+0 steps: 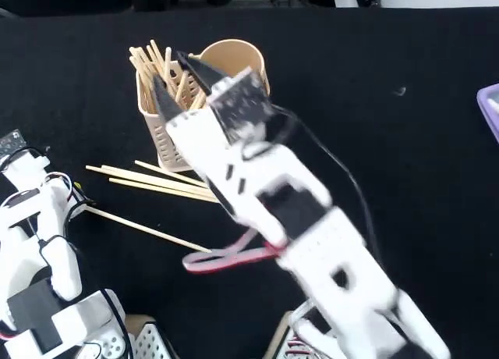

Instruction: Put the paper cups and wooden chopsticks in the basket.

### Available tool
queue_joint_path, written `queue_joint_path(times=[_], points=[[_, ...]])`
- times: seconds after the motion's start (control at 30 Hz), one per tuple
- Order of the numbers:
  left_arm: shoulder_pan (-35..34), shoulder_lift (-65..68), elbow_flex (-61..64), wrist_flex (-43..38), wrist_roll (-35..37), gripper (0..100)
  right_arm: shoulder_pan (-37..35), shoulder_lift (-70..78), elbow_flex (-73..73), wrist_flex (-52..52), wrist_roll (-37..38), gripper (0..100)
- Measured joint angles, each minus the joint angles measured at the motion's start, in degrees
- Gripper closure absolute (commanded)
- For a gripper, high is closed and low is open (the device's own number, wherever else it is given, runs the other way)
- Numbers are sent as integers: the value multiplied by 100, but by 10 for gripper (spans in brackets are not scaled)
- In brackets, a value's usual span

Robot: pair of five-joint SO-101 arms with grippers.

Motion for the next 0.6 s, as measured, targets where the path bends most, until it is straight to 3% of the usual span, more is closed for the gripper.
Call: queue_joint_path(times=[0.27,0.37,0.6], points=[[0,0,0,0,0,809,607,-1503,747,3543,9,858],[0,0,0,0,0,809,668,-1486,1837,3578,281,857],[0,0,0,0,0,809,651,-958,3886,1881,1125,832]])
